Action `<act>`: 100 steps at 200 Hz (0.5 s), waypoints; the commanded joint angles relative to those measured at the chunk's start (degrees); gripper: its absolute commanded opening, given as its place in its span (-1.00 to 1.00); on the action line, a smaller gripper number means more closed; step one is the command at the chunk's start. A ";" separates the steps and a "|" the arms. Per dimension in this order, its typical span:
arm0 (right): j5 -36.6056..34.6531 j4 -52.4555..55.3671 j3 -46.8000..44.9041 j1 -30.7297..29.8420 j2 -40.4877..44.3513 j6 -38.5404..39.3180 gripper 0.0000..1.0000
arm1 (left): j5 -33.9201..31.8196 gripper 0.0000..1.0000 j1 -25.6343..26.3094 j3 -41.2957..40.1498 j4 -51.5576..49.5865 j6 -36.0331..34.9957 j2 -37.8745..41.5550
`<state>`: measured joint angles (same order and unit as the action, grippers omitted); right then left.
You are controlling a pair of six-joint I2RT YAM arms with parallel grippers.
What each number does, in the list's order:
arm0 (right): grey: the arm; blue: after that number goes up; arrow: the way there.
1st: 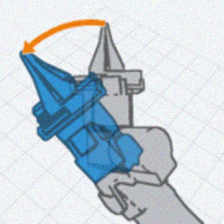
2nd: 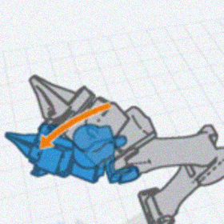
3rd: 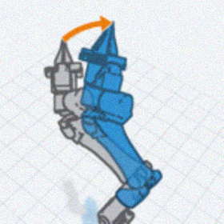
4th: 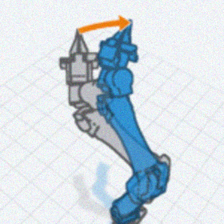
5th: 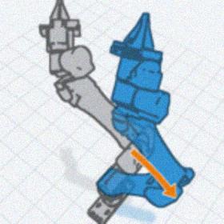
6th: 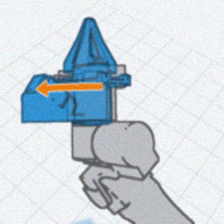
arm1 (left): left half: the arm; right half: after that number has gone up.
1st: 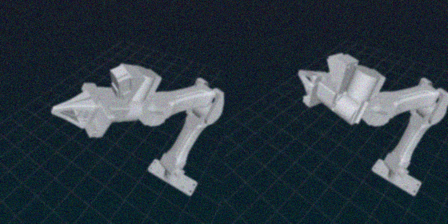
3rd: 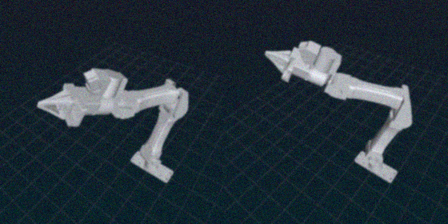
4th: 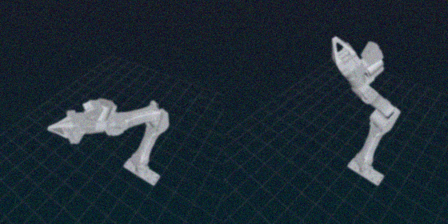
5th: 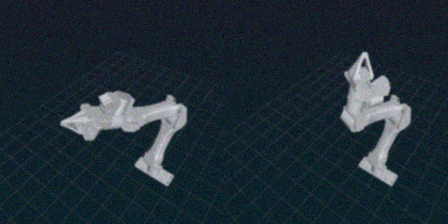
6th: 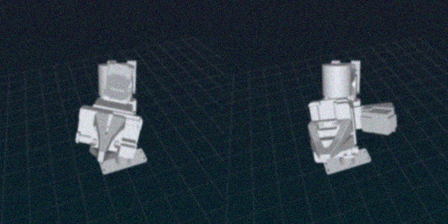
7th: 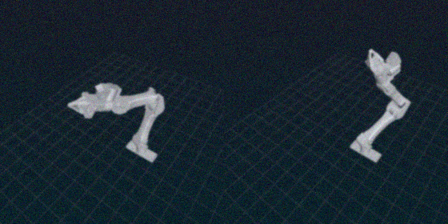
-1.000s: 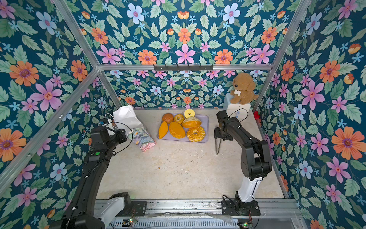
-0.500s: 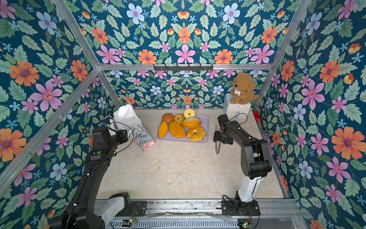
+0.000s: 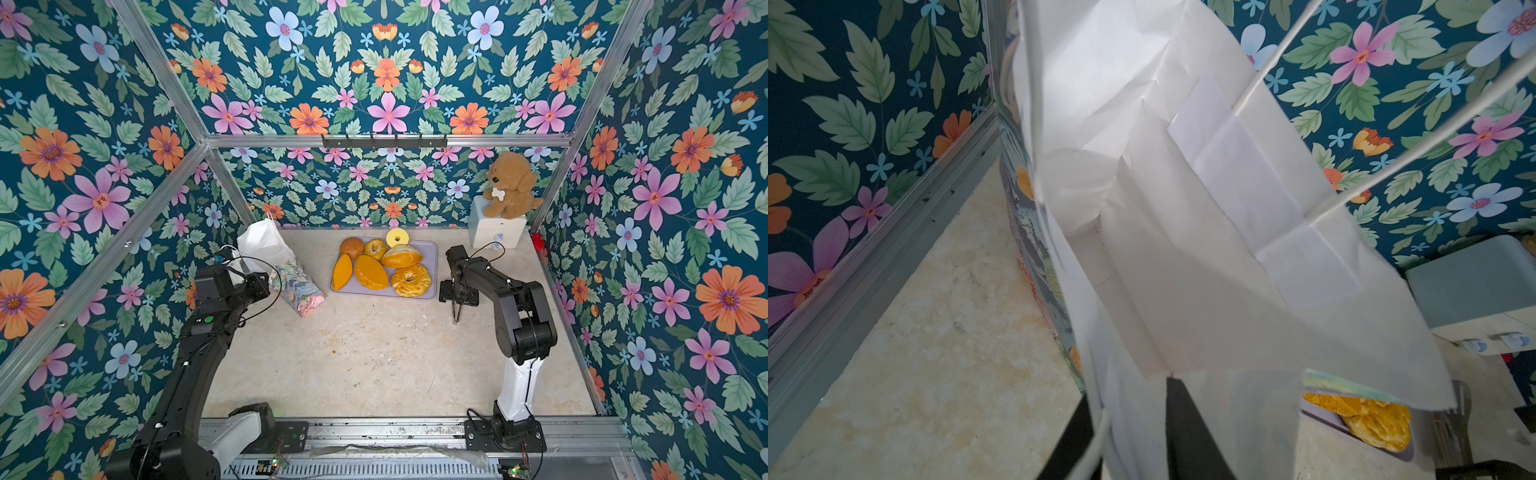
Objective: Pack bread into a paper bag
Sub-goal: Pick up the clamp from the center of the board.
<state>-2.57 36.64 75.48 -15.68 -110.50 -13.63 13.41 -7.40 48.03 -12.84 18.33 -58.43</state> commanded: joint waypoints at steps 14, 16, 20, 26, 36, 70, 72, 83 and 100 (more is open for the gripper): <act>-3.28 -1.16 -0.48 0.04 -0.94 -0.22 0.65 | 0.61 -0.40 -0.05 -0.27 0.78 0.30 -0.62; -3.38 -1.25 -0.55 -0.03 -0.88 -0.18 0.65 | 0.64 -0.40 -0.02 -0.30 0.79 0.30 -0.67; -3.53 -1.55 -0.64 0.01 -0.90 -0.20 0.65 | 0.61 -0.40 -0.02 -0.31 0.92 0.31 -0.71; -3.67 -2.05 -0.97 0.07 -0.92 -0.34 0.65 | 0.74 -0.40 -0.07 -0.31 0.97 0.39 -0.85; -3.61 -2.89 -1.42 0.01 -1.10 -0.43 0.62 | 0.91 -0.40 -0.07 -0.31 1.09 0.47 -0.99; -2.46 -4.45 -1.95 0.05 -2.32 -0.87 0.50 | 0.79 -0.40 -0.07 -0.32 1.07 0.39 -1.05; -2.40 -4.58 -1.93 0.04 -2.28 -0.87 0.50 | 0.77 -0.40 -0.01 -0.31 1.07 0.39 -1.02; -2.35 -5.53 -1.86 0.02 -2.35 -0.92 0.48 | 0.83 -0.40 -0.07 -0.39 1.17 0.39 -1.04; -3.12 -5.64 -1.40 0.00 -2.41 -1.36 0.47 | 1.00 -0.40 -0.07 -0.48 1.22 0.42 -1.01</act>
<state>-4.71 31.35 73.97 -15.64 -111.98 -13.93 13.85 -7.44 47.79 -12.21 19.00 -59.42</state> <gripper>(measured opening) 0.736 0.300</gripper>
